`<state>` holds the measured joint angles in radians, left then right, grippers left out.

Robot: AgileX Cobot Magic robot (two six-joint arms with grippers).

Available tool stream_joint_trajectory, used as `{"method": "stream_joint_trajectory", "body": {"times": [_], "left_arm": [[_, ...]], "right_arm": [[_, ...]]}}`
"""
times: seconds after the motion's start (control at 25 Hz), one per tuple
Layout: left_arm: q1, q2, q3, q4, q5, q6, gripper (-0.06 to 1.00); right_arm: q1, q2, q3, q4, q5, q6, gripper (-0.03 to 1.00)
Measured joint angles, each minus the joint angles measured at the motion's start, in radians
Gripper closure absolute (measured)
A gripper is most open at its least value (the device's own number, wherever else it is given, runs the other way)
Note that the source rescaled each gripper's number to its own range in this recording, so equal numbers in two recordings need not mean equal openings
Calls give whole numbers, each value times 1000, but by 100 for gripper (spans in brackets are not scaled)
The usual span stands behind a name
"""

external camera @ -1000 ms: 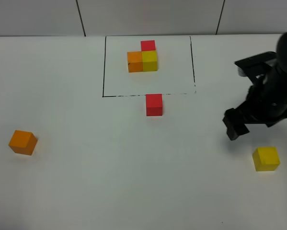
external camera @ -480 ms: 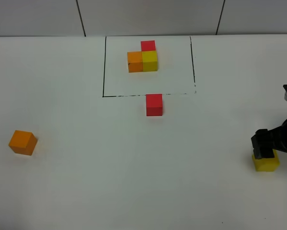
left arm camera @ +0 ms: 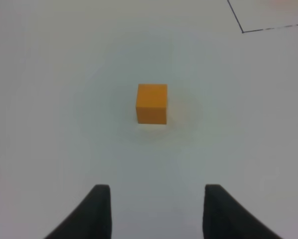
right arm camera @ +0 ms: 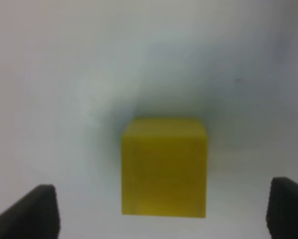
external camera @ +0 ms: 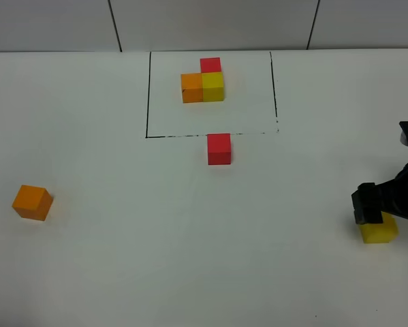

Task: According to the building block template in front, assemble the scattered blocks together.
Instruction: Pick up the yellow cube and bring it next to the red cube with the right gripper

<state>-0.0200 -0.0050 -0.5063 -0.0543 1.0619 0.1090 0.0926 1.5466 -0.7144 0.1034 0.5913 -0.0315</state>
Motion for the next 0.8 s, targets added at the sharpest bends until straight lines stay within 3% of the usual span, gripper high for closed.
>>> {"method": "stream_joint_trajectory", "body": {"times": [0.8], "left_arm": [[0,0,0,0,0,0,94]], "right_arm": [[0,171,0,14,-54,-43,26]]}}
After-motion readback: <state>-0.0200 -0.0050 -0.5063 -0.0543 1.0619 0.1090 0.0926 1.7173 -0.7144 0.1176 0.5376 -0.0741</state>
